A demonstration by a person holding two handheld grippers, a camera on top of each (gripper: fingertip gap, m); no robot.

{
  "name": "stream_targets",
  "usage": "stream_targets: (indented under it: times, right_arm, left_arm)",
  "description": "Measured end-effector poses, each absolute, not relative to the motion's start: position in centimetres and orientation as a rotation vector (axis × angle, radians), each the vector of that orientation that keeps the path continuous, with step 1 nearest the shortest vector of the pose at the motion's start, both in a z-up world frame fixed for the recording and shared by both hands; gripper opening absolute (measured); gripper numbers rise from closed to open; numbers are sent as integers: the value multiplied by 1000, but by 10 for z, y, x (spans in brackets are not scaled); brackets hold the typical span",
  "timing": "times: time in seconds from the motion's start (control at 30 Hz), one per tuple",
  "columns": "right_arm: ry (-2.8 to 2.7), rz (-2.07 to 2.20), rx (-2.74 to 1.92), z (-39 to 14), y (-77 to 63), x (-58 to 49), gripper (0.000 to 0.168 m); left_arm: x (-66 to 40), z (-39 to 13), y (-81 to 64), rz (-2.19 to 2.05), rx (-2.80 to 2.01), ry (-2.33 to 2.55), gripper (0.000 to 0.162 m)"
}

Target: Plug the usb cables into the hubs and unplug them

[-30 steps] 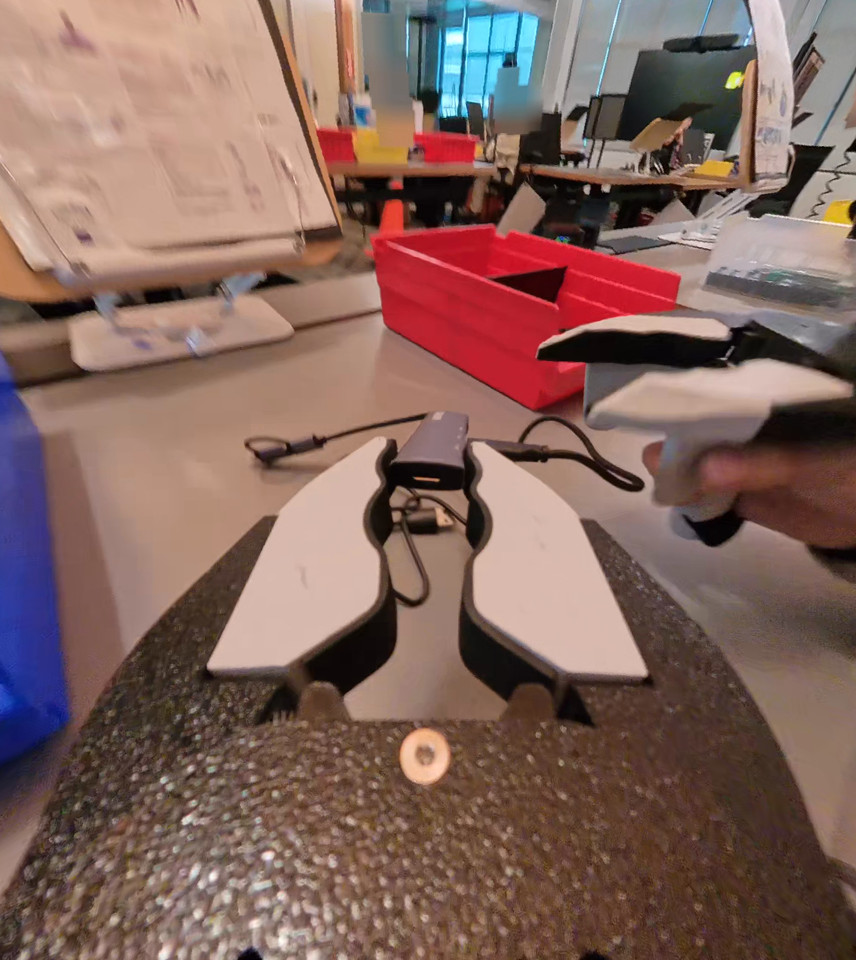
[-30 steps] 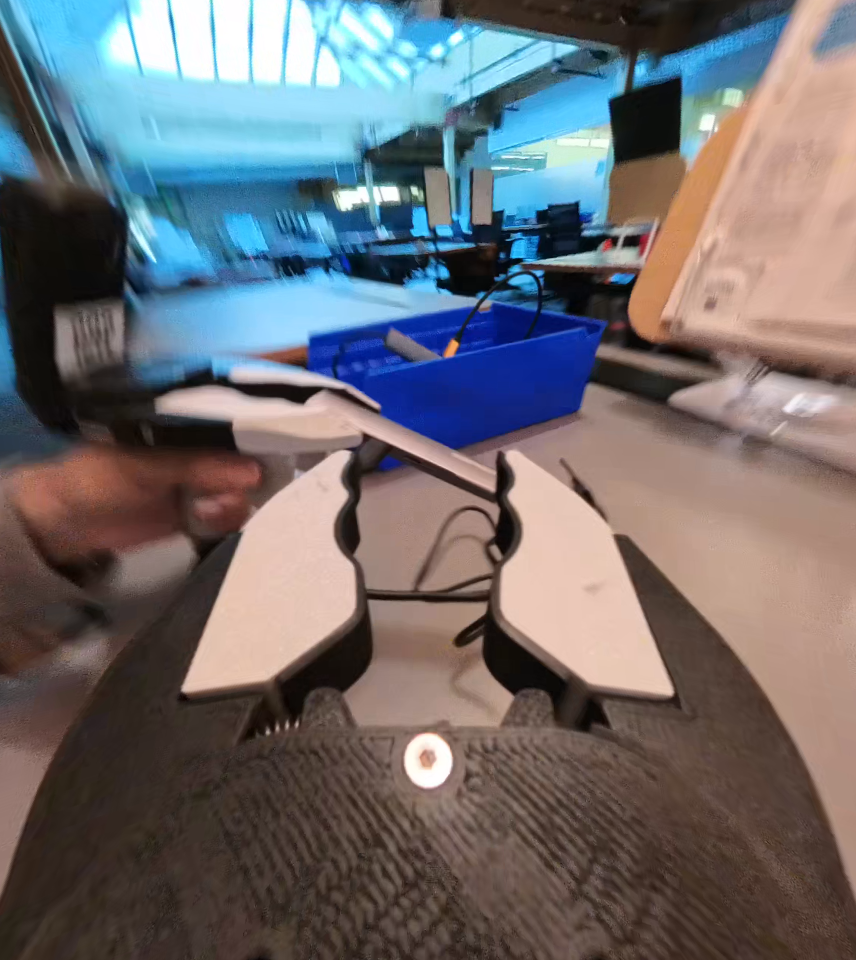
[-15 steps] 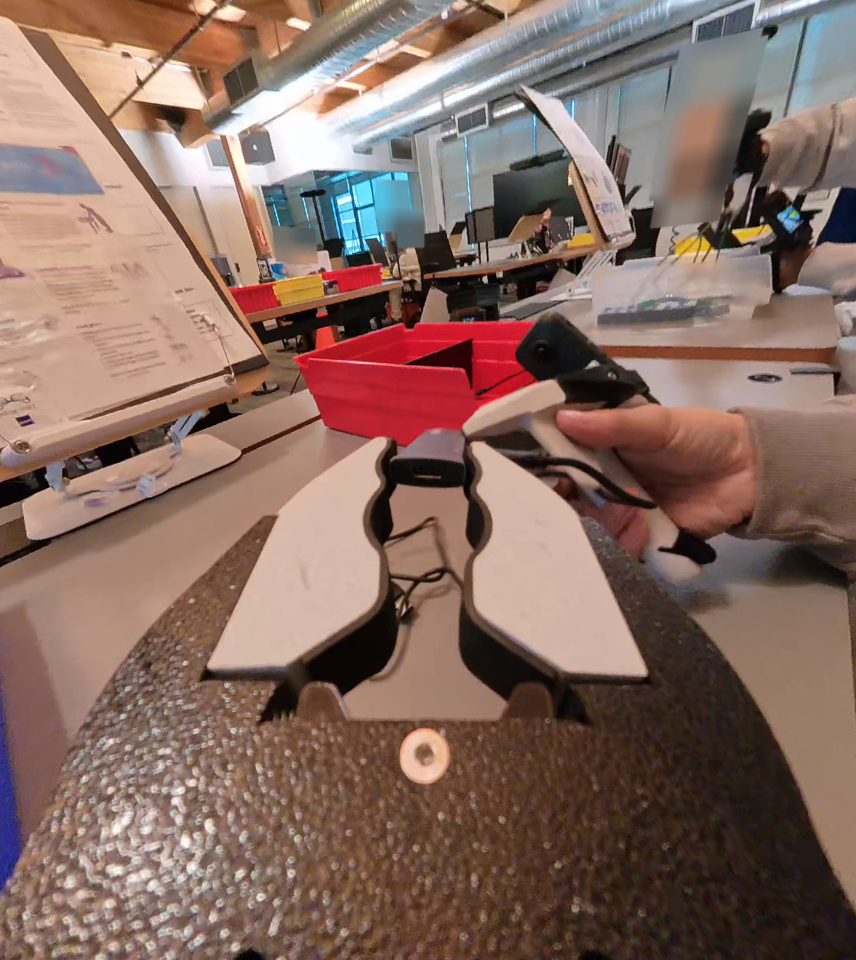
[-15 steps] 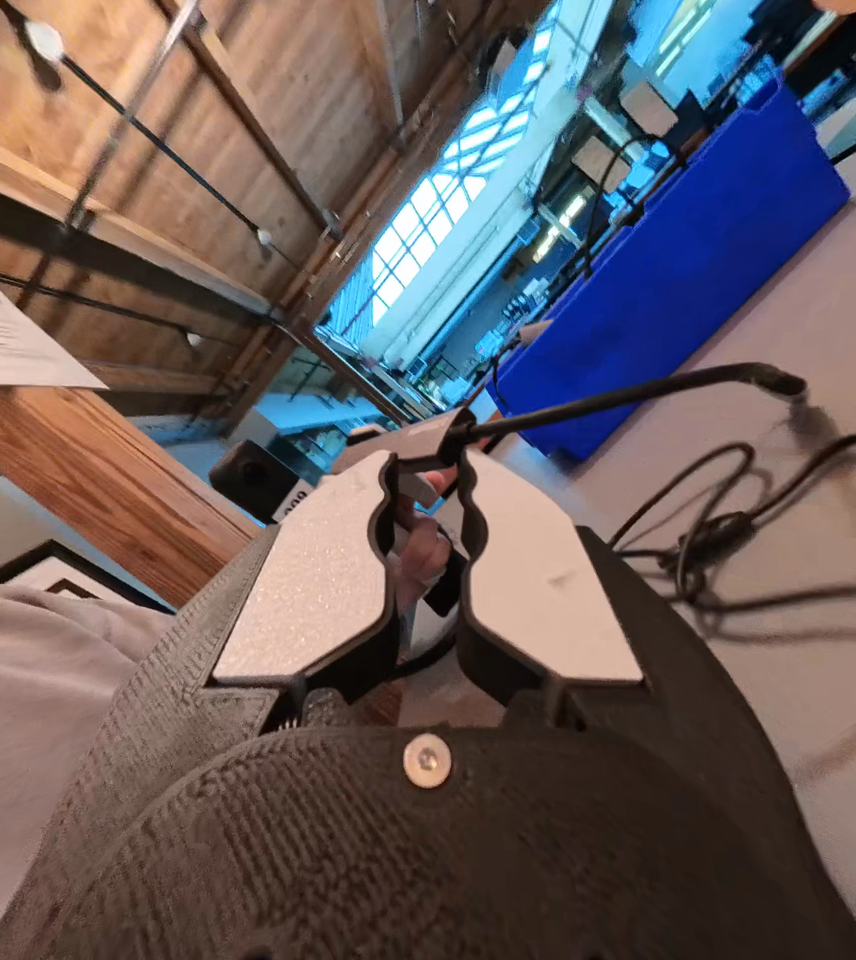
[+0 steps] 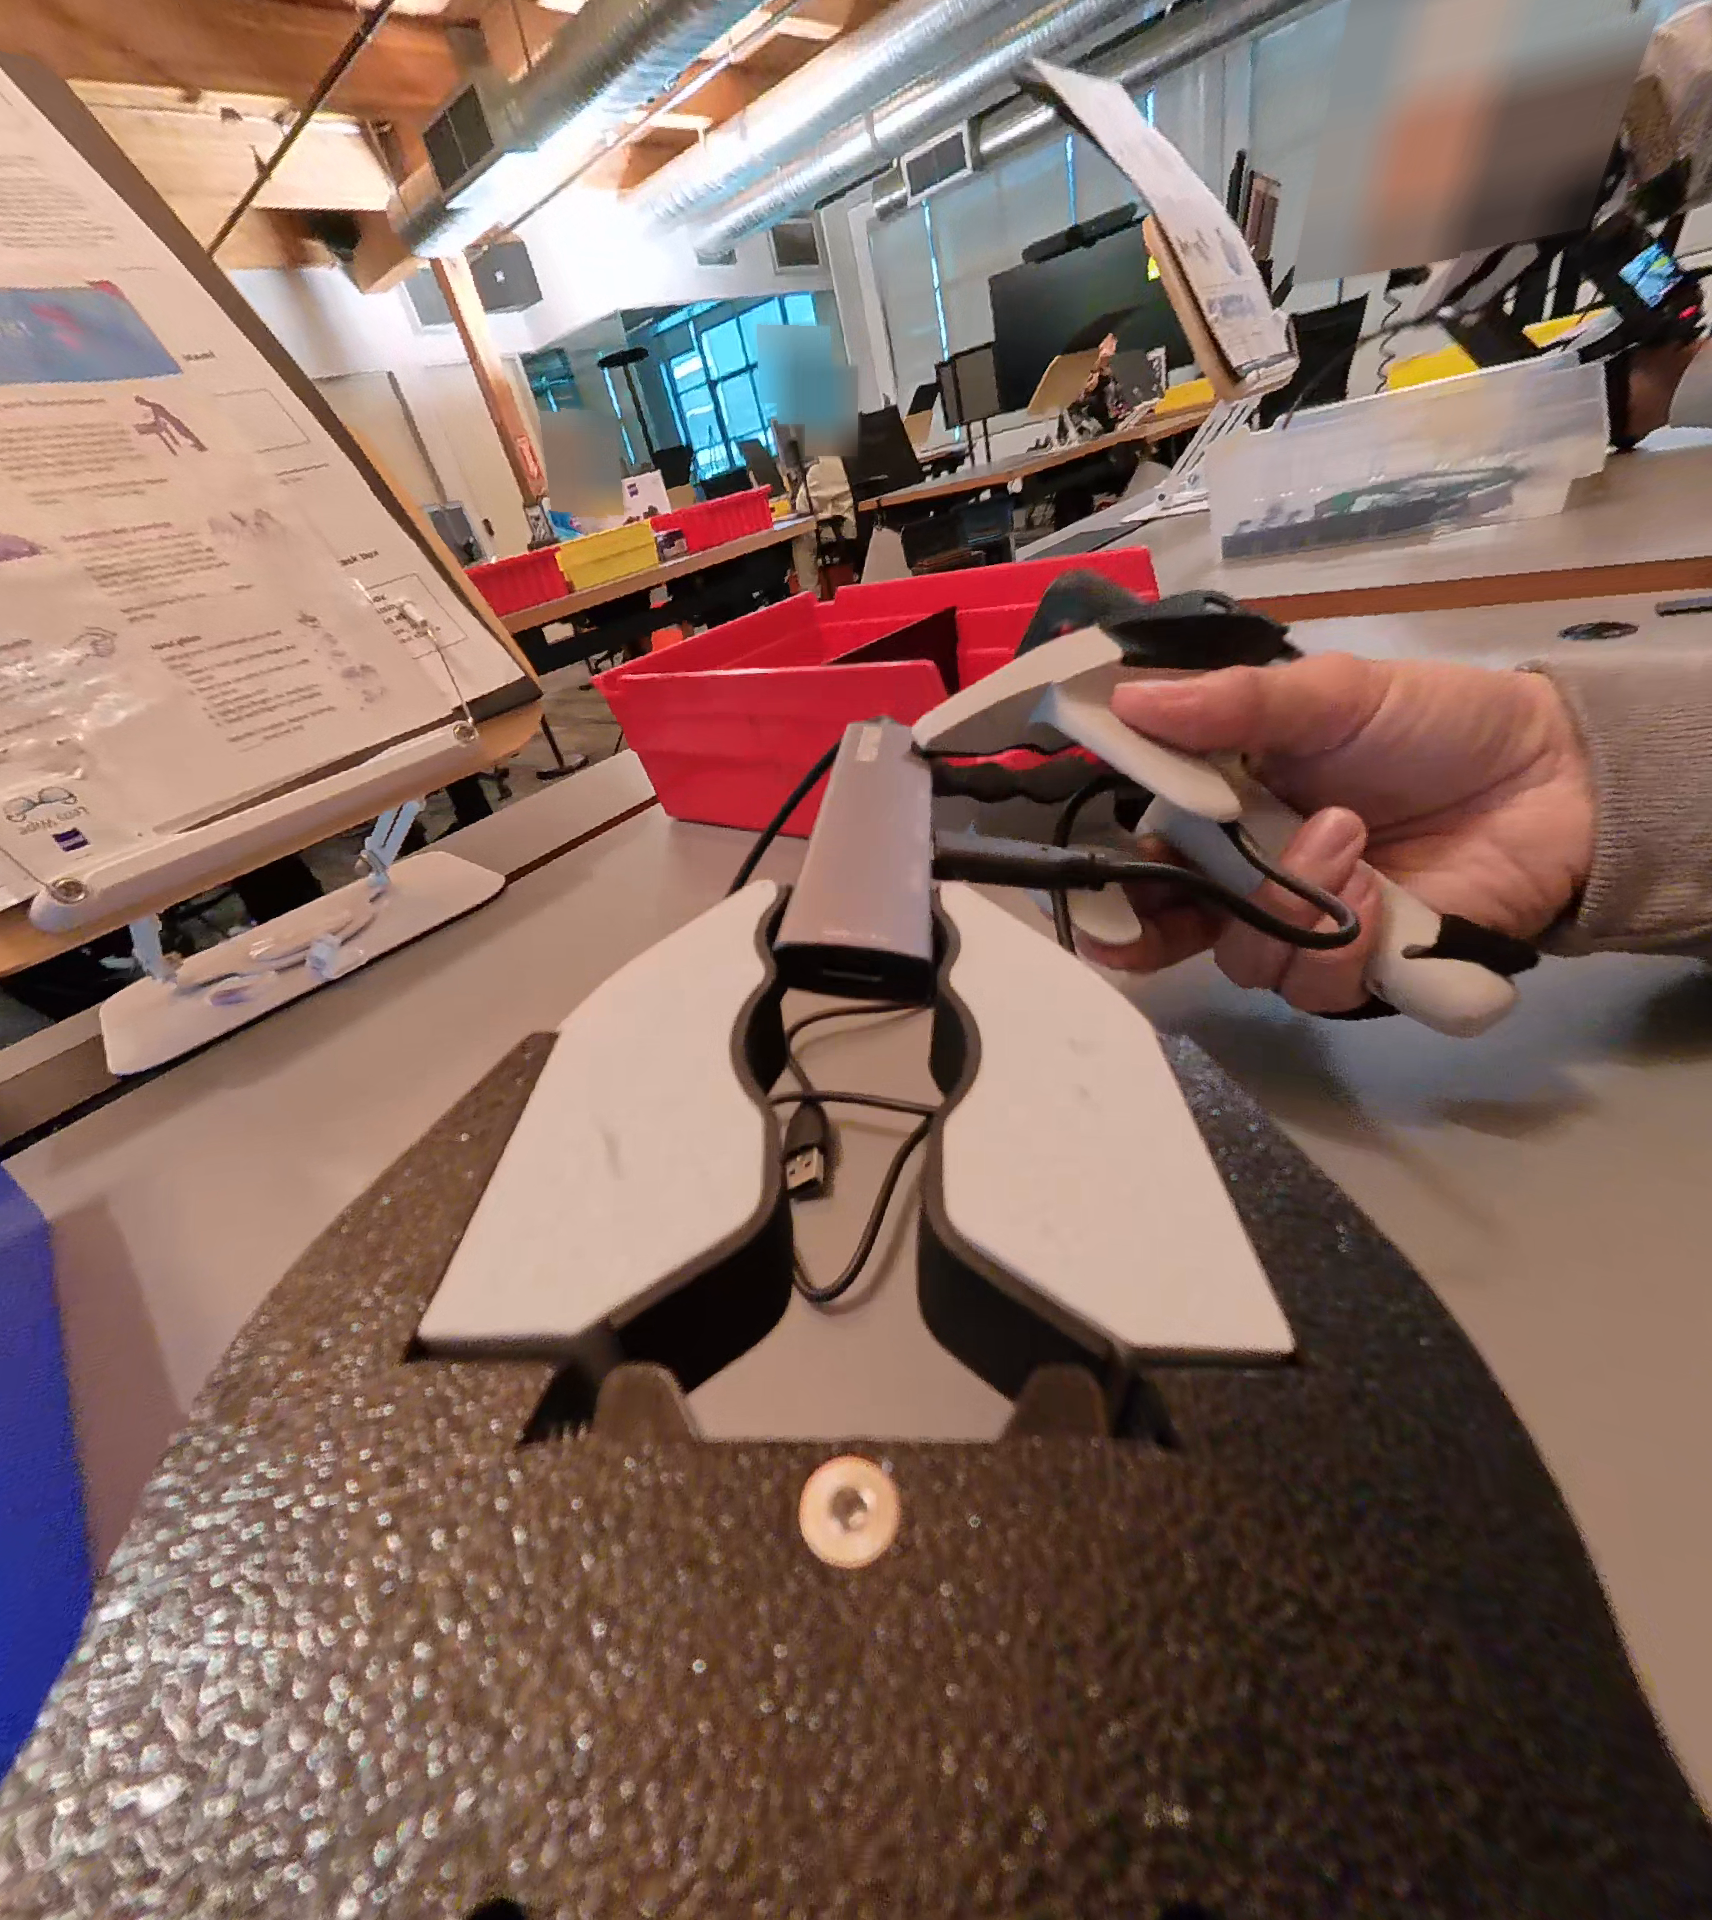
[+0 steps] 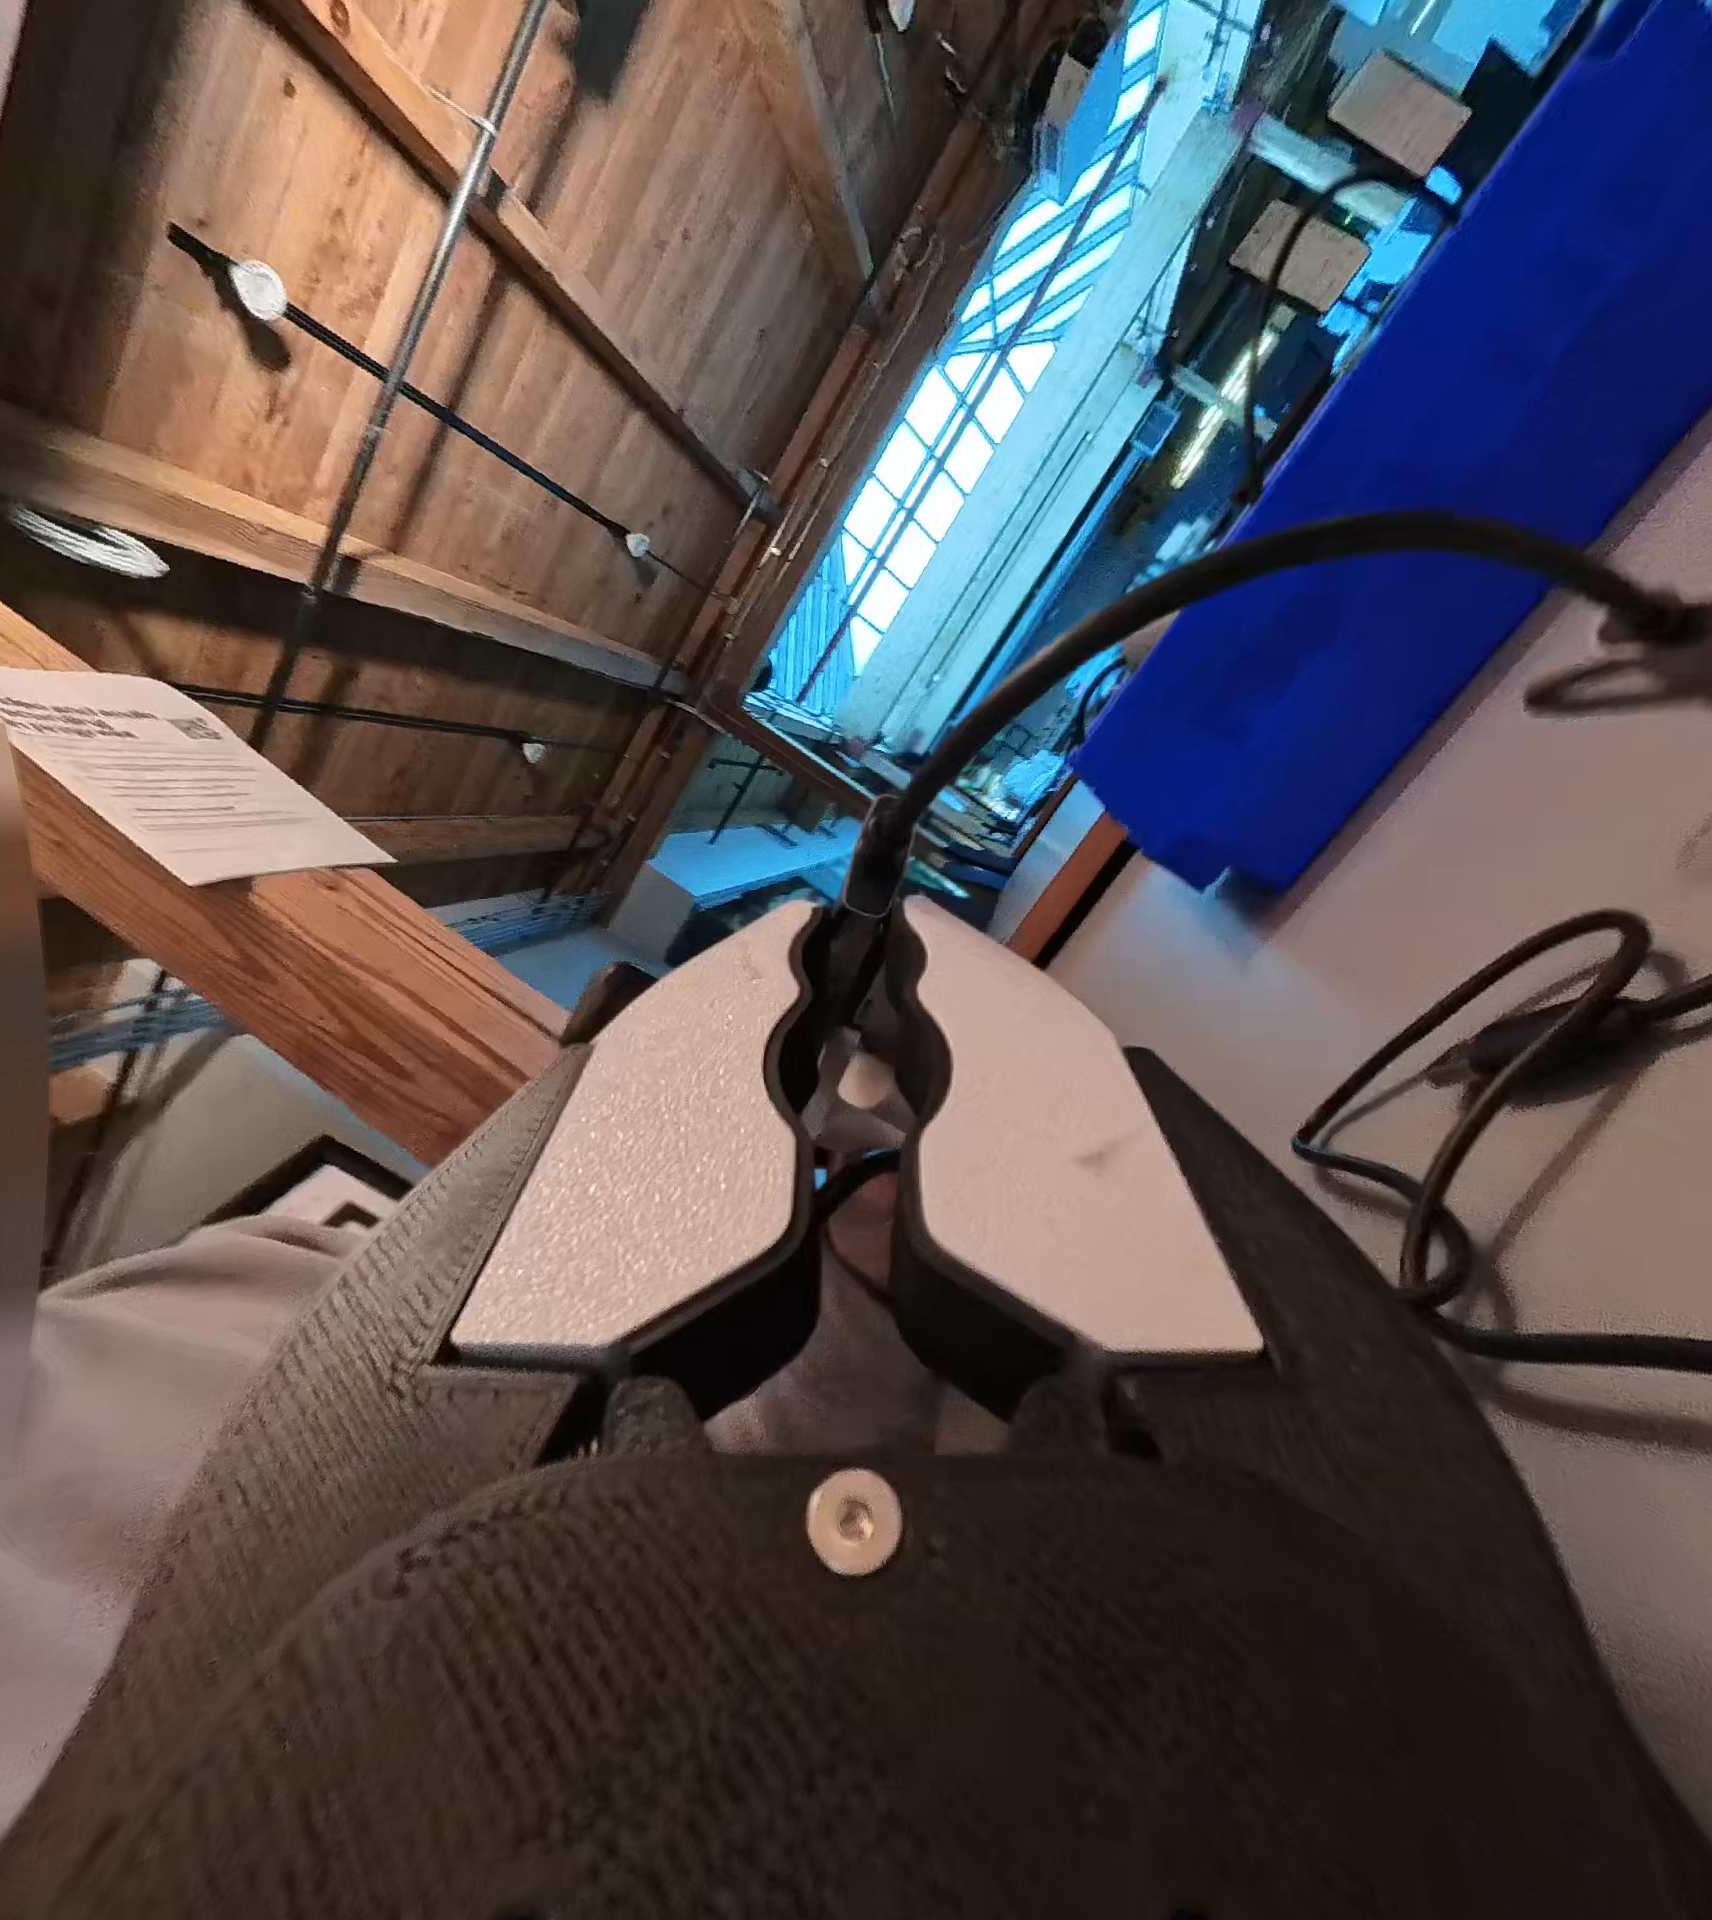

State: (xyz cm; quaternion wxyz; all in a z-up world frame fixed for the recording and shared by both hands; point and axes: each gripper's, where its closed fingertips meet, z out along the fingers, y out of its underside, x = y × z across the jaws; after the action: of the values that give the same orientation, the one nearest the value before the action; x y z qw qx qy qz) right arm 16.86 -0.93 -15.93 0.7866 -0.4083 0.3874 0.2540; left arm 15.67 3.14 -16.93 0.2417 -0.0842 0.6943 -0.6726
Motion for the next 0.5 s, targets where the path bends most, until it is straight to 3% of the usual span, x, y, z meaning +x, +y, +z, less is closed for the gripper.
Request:
stream_targets:
  times: [0.17,0.27,0.33,0.5]
  right_arm:
    - [816,303,-1068,-161,-11,171,13]
    - [839,24,-1297,-170,-9,172,41]
    - [814,-212,-1416,-168,-5,172,47]
    - [669,-541,-1522,-162,27,164,39]
  left_arm:
    - [163,-176,30,-1824,-350,1945,23]
    - [182,-178,41,-1803,-546,1888,22]
    - [189,-182,48,-1750,-589,1873,22]
    - [194,-180,55,-1721,-644,1810,22]
